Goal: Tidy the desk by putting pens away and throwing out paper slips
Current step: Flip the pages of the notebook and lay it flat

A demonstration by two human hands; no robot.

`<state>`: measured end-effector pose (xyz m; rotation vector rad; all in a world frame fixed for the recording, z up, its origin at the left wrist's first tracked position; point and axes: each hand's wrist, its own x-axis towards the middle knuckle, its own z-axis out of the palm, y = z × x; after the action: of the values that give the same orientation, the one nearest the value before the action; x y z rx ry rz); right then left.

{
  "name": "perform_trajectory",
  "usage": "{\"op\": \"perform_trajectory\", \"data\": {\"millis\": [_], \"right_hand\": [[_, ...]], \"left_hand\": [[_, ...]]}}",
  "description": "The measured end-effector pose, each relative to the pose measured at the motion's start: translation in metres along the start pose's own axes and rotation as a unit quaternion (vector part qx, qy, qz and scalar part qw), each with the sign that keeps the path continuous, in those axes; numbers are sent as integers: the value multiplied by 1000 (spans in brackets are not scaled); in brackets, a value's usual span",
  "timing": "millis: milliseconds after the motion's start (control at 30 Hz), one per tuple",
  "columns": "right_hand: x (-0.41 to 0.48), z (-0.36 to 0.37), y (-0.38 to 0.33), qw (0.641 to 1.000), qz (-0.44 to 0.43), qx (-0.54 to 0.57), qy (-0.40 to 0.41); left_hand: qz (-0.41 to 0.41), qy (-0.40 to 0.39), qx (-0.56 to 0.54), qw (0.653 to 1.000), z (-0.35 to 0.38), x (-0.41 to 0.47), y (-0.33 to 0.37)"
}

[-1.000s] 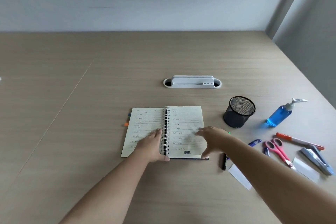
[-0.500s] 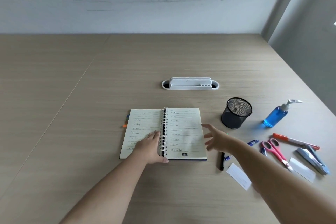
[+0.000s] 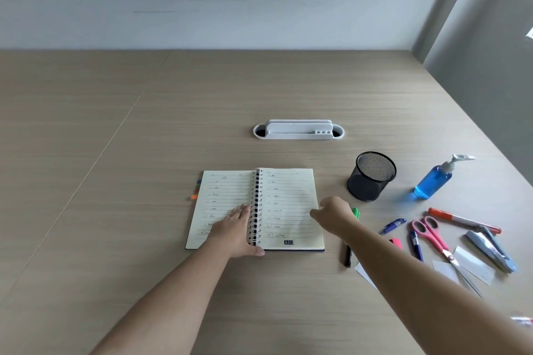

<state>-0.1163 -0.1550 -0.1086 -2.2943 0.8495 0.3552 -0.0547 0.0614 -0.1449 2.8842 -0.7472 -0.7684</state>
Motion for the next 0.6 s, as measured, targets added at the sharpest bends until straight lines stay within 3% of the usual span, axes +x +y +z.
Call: {"op": "perform_trajectory", "data": {"millis": [267,600], "right_hand": [[0,0,-2,1000,0,22,-3],[60,-9,-16,981,-132,-140,-25]], "left_hand": [[0,-7,5,1000,-2,-3,2],[-6,-1,-24,1000,-4,0,-1]]}}
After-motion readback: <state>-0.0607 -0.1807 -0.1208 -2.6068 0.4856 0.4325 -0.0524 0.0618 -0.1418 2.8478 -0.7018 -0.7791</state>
